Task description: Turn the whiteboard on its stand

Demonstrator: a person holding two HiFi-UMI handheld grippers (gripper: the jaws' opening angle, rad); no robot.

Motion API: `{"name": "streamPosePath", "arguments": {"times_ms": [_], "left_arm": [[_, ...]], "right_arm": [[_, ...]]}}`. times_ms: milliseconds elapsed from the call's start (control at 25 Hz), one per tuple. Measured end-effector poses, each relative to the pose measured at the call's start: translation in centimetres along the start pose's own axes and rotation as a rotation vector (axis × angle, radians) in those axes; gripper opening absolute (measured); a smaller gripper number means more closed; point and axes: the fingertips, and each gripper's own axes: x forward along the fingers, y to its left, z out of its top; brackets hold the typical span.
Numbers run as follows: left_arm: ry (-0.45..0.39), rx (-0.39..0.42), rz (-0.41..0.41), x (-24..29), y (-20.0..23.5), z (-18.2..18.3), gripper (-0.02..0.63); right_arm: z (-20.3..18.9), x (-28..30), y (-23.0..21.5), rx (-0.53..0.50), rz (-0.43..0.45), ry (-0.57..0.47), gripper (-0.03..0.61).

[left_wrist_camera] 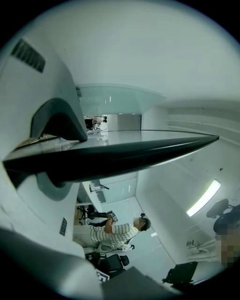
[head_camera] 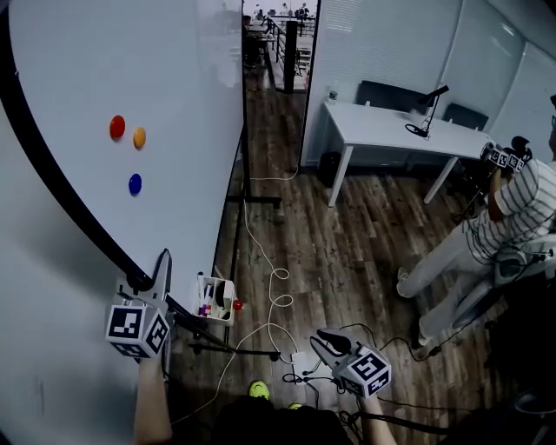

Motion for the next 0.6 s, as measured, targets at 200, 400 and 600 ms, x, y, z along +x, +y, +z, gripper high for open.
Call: {"name": "streamPosePath", "arguments": {"times_ms": [200, 400, 600], "left_arm": [[-0.001, 0.004, -0.011, 4.6, 1.6, -0.2, 0.107], [-0.006, -0.002, -0.016, 7.5, 2.2, 0.1, 0.109], [0.014, -0.004, -0.018, 10.4, 2.5, 0.3, 0.107]], "right_arm": [[0.5, 0.5, -1.2, 0.016, -0.054, -0.005, 0.066], [1.3, 0.3, -1.2, 0.014, -0.067, -0.021, 0.066], [1.7, 0.6, -1.2, 0.022, -0.065, -0.027, 0.066]]}}
